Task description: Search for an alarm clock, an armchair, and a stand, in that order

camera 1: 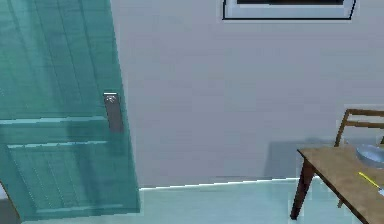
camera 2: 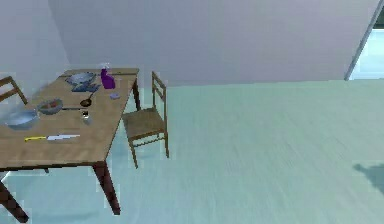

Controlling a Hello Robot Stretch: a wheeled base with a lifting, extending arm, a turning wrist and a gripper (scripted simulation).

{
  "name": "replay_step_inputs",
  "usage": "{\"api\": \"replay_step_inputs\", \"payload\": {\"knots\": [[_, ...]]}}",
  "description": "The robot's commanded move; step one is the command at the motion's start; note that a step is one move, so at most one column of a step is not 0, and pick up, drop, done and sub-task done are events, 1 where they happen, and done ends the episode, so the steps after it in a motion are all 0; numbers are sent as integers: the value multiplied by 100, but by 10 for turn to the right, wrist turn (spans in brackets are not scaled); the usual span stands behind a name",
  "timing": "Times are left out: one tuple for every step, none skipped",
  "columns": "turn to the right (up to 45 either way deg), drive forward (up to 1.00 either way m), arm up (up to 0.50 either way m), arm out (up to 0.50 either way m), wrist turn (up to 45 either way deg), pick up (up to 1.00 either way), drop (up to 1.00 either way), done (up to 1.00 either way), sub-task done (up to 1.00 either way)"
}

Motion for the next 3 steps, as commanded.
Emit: {"api": "replay_step_inputs", "payload": {"knots": [[-450,0,0,0,0,0,0,0,0],[-90,0,0,0,0,0,0,0,0],[0,100,0,0,0,0,0,0,0]]}}
